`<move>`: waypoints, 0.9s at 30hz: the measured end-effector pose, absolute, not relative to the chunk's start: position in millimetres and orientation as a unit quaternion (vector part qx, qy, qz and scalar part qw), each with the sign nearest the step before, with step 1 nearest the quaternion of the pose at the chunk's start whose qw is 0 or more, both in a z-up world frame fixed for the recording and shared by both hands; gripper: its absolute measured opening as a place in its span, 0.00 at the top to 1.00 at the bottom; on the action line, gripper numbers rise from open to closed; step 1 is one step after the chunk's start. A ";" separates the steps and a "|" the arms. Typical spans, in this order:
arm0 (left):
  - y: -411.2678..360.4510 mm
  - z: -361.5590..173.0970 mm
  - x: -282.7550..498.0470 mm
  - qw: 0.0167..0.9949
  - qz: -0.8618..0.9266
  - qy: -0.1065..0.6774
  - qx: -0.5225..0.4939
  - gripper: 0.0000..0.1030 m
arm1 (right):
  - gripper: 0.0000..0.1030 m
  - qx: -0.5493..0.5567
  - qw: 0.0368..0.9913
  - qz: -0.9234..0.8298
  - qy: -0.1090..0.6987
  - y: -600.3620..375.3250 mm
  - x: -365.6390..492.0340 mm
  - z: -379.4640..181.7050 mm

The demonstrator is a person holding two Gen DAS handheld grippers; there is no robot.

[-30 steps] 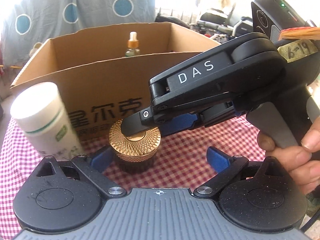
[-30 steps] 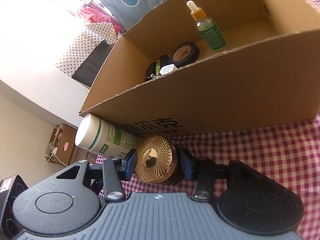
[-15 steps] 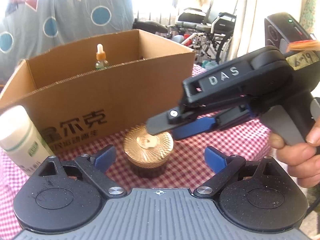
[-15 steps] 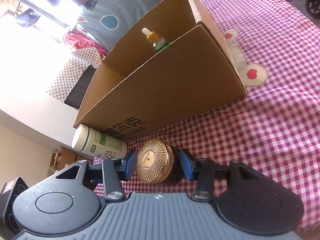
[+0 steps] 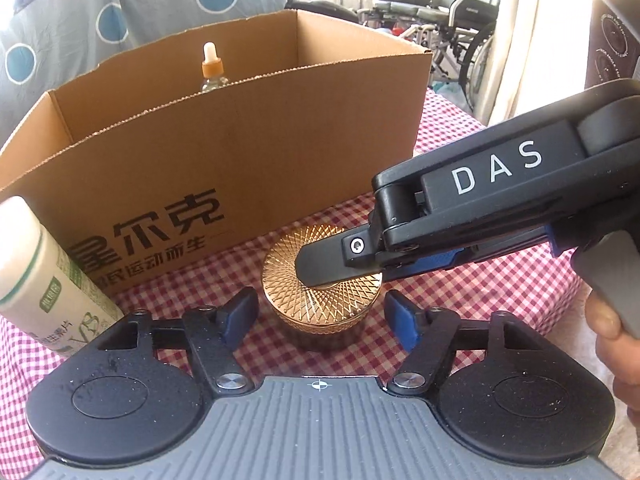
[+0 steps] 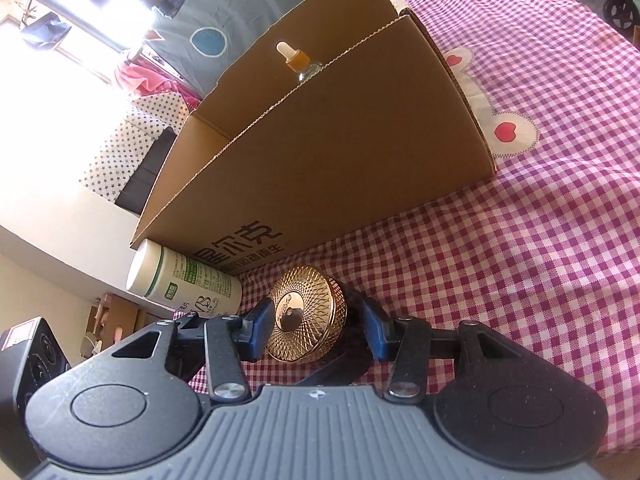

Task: Organize rigid objects
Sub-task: 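Close the right gripper on the gold-lidded jar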

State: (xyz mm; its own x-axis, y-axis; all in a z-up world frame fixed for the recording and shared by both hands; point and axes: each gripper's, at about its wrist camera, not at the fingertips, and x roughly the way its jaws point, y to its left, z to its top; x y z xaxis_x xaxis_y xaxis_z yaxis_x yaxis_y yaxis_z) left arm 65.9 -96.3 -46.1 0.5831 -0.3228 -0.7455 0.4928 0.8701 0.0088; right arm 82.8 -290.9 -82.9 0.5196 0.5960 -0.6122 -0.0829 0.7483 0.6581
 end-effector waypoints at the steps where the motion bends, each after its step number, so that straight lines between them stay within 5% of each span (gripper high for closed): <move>1: -96.9 -46.4 66.1 0.883 -0.230 0.396 0.108 0.35 | 0.51 0.289 0.822 0.206 0.446 -290.3 83.3 -83.6; 27: -94.6 -45.8 74.1 0.883 -0.215 0.408 0.084 0.46 | 0.48 0.302 0.816 0.207 0.448 -290.1 90.6 -88.9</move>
State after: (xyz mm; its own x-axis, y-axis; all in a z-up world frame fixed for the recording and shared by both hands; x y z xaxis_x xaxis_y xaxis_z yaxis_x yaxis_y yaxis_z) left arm 74.1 -94.6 -45.8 0.5743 -0.3109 -0.7573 0.4477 0.8938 -0.0275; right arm 90.6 -290.0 -88.9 0.5133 0.6083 -0.6054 -0.0665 0.7315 0.6786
